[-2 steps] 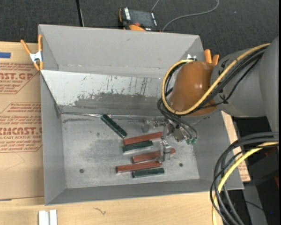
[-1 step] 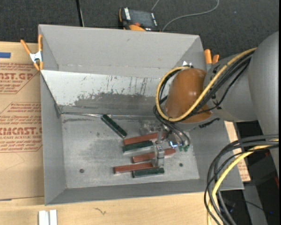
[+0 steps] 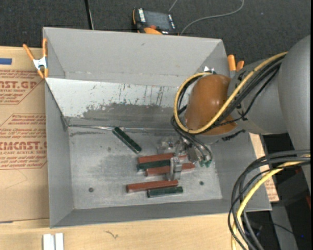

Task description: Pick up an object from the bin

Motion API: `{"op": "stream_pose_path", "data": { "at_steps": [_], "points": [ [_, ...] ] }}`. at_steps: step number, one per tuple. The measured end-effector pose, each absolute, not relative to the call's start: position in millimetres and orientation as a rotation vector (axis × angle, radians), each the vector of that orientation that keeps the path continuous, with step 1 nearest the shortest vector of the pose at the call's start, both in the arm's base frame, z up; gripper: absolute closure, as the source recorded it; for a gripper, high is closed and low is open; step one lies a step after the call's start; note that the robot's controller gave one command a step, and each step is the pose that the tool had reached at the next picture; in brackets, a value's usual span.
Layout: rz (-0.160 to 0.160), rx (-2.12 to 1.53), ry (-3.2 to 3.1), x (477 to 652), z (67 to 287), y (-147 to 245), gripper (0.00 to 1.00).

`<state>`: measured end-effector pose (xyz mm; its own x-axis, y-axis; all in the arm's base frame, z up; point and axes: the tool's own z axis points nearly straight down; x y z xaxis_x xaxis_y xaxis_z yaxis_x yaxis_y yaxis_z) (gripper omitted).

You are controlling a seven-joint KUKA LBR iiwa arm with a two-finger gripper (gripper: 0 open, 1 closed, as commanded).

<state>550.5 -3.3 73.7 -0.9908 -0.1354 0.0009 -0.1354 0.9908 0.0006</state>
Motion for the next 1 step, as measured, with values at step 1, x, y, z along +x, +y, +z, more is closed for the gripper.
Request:
{"op": "stream_pose_path", "data": {
  "at_steps": [1],
  "points": [
    [0.001, 0.209, -3.145, 554.5, 205.4, 0.6, 1.0]
  ]
}}
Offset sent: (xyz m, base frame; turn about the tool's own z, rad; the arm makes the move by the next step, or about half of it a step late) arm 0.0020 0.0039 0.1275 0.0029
